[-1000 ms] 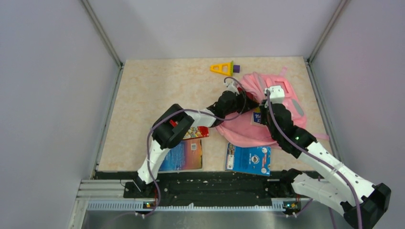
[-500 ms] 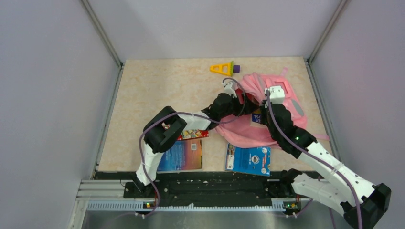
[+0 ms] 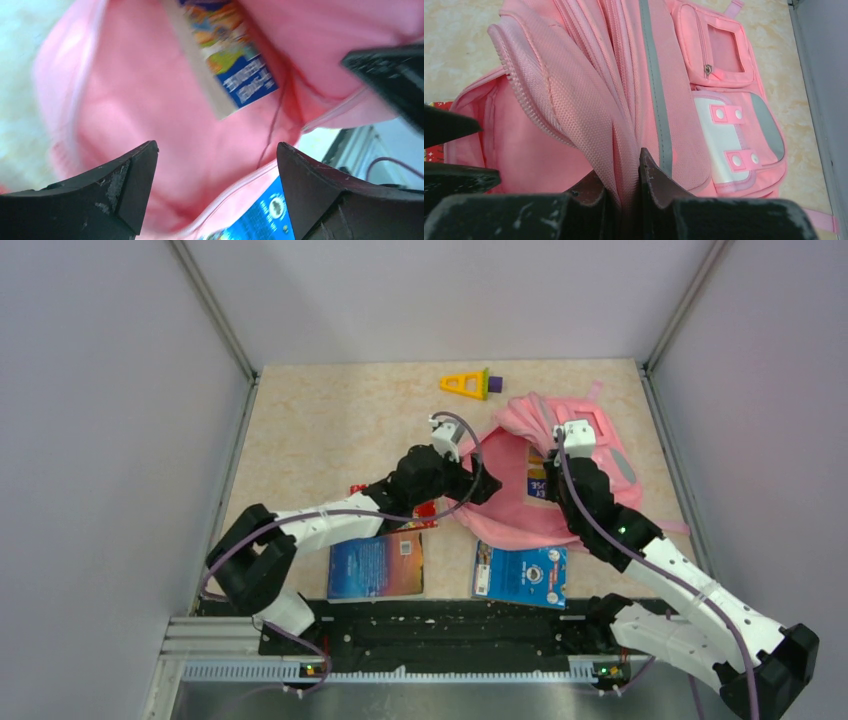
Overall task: Pack the student bag
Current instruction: Pick up the book from the center of the board.
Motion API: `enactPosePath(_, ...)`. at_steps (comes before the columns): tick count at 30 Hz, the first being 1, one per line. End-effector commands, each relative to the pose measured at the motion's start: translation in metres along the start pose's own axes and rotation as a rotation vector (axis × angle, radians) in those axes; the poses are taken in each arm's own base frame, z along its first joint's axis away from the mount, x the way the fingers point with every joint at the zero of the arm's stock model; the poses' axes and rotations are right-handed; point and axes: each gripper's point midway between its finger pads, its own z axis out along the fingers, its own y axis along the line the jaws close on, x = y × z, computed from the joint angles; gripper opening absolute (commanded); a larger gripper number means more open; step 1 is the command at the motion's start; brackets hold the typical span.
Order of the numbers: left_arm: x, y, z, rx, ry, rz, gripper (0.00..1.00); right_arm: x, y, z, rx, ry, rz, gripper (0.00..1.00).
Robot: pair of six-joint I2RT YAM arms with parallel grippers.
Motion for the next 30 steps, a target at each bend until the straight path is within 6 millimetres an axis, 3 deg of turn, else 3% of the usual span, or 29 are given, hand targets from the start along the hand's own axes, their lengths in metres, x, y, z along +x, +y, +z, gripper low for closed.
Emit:
enactPosePath(1, 0.017, 0.046, -0.048, -0.206, 0.088, 0.026, 0.93, -0.047, -0.004, -0.007, 0.014, -0.164, 0.128, 0.0)
enactPosePath(6, 0.001, 0.073, -0.094, -0.301, 0.043, 0.015, 0.94, -0.045, -0.003, -0.004, 0.017, -0.162, 0.118, 0.0)
enactPosePath(16, -0.021, 0.187, -0.178, -0.593, -0.099, -0.194, 0.96, -0.042, -0.004, -0.005, 0.02, -0.161, 0.115, 0.0)
enactPosePath(19, -0.029, 0.208, -0.184, -0.608, -0.17, -0.224, 0.96, -0.043, -0.001, -0.004, 0.002, -0.163, 0.119, 0.0)
enactPosePath(25, -0.018, 0.24, -0.176, -0.625, -0.149, -0.267, 0.96, -0.042, 0.002, -0.004, -0.013, -0.156, 0.121, 0.0)
enactPosePath(30, -0.013, 0.252, -0.174, -0.665, -0.131, -0.267, 0.95, -0.041, 0.003, -0.004, -0.016, -0.154, 0.122, 0.0)
